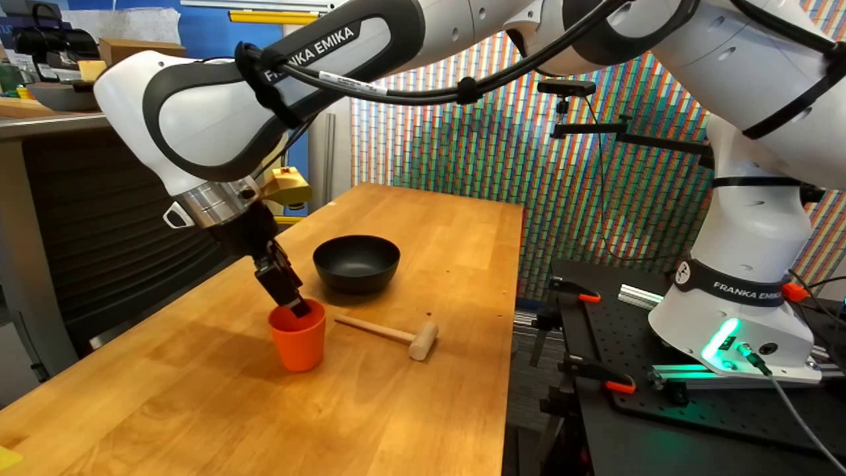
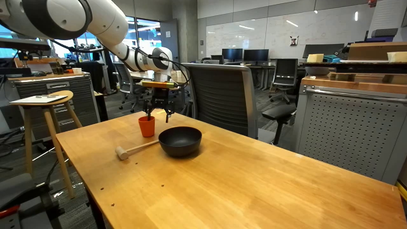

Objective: Put the orange cup in the black bowl

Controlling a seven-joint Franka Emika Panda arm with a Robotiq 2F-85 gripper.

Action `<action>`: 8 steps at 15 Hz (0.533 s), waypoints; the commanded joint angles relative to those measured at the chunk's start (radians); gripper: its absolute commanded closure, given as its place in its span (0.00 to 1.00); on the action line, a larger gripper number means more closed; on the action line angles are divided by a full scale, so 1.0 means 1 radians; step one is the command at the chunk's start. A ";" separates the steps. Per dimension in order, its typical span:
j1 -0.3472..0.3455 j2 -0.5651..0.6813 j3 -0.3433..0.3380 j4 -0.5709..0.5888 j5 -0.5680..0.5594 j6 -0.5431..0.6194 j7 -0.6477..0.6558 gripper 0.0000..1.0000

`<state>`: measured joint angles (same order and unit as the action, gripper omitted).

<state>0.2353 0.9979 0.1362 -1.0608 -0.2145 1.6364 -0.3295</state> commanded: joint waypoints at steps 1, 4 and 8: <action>-0.007 0.079 0.017 0.126 0.051 -0.049 -0.031 0.42; -0.014 0.091 0.021 0.145 0.083 -0.044 -0.038 0.67; -0.030 0.075 0.024 0.128 0.112 -0.037 -0.055 0.96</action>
<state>0.2293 1.0580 0.1393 -0.9784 -0.1338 1.6326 -0.3492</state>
